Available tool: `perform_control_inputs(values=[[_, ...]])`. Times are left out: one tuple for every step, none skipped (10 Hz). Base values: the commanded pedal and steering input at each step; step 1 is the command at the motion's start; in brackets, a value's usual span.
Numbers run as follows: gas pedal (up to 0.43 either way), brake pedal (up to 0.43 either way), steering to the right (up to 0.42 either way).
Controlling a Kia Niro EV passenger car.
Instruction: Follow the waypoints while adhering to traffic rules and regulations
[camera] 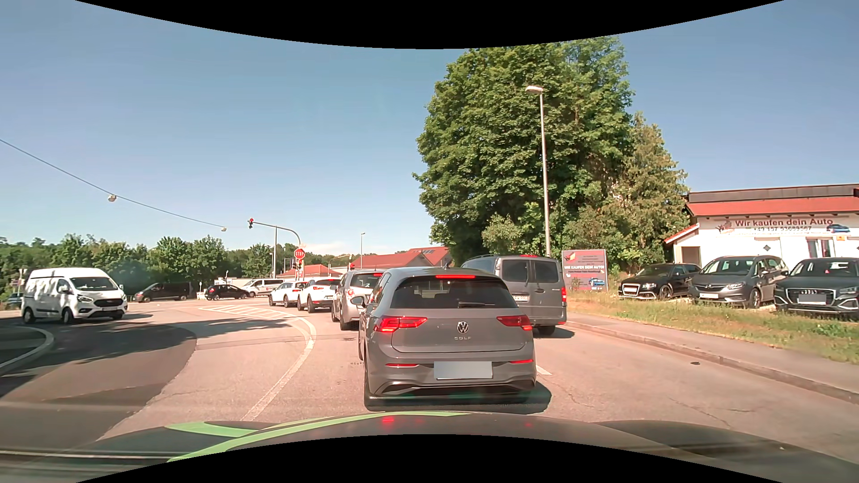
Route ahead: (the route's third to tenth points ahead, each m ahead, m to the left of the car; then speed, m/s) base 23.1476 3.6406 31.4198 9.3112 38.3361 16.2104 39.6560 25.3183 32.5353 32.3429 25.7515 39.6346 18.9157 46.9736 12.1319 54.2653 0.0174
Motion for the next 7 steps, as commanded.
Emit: perform_control_inputs(values=[[0.000, 0.354, -0.032], [0.000, 0.354, -0.032], [0.000, 0.348, -0.032], [0.000, 0.348, -0.032], [0.000, 0.348, -0.032], [0.000, 0.348, -0.032], [0.000, 0.348, -0.032]])
